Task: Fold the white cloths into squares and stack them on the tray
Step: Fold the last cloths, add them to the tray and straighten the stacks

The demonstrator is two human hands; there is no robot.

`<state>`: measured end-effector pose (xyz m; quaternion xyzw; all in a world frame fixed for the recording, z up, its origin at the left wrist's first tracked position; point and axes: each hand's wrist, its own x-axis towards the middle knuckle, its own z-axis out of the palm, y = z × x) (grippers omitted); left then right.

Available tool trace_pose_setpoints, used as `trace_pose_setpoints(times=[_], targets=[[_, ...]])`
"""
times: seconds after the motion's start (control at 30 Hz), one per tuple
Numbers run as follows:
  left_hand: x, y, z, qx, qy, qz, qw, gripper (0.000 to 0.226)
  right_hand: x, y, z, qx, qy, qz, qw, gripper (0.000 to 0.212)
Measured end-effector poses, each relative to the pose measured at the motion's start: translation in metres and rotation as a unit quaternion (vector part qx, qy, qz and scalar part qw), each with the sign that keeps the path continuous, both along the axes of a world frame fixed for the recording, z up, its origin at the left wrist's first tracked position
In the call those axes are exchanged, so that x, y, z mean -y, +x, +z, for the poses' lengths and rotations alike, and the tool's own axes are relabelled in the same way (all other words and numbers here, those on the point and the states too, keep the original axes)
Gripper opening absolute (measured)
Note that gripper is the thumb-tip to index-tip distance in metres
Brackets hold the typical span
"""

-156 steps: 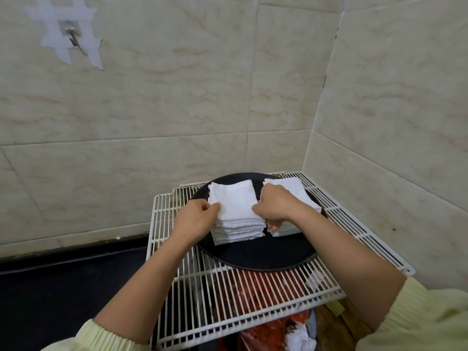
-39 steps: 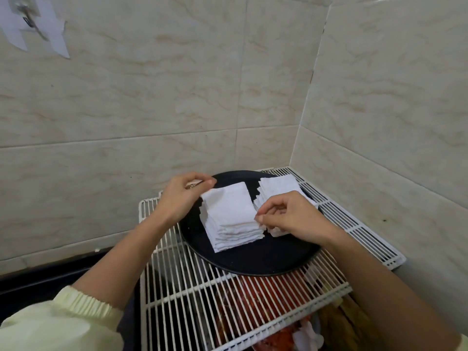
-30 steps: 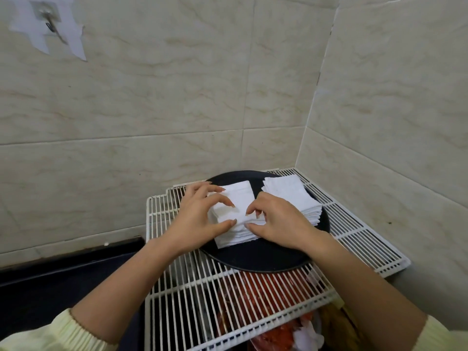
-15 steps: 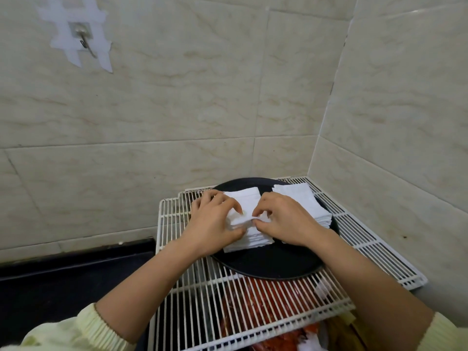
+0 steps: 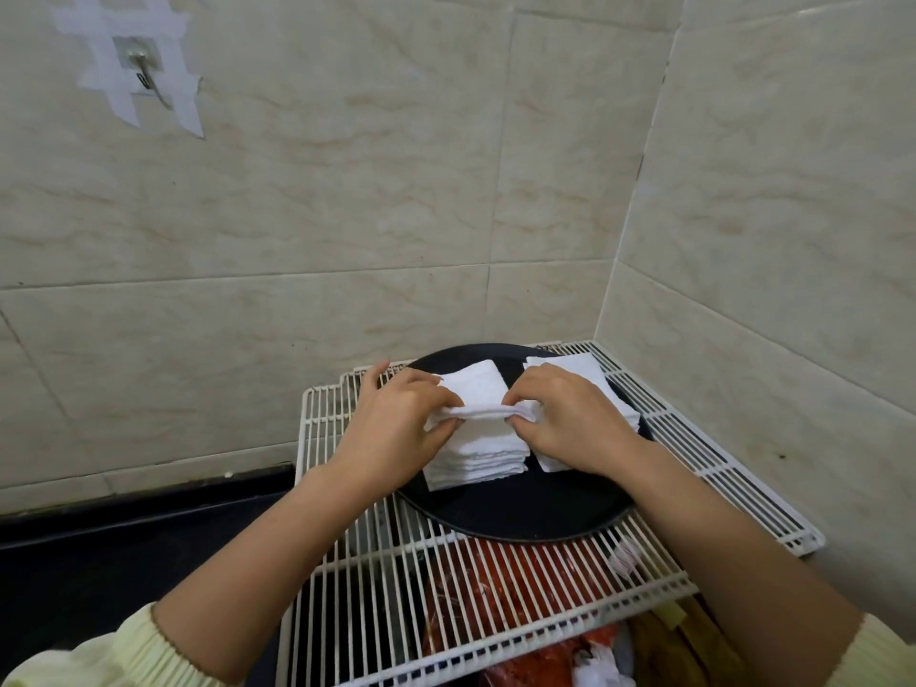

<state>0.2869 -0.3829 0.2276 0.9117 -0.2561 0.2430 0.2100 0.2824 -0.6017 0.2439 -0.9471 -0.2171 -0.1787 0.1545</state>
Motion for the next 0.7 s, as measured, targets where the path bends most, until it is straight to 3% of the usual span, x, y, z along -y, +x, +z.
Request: trace_pose_setpoints(times=[0.23,0.37,0.53,0.7], targets=[[-0.002,-0.013,-0.013,-0.028,0.013,-0.020,0.999,0.020,0.006,-0.008,-0.017,-0.035,0.012,0.009,0.999,0.014],[-0.001,-0.013,-0.012,0.002,0.011,-0.026,1.000,0.021,0.008,-0.010,-0.016,-0.016,0.034,0.002,0.999,0.013],[-0.005,-0.014,-0.017,-0.035,0.067,-0.039,0.996,0.035,0.006,-0.015,-0.019,-0.053,-0.015,-0.004,0.999,0.026],[-0.008,-0.009,-0.020,-0.014,0.044,-0.046,0.998,0.028,0.002,-0.014,-0.019,-0.042,-0.009,-0.006,0.999,0.024]])
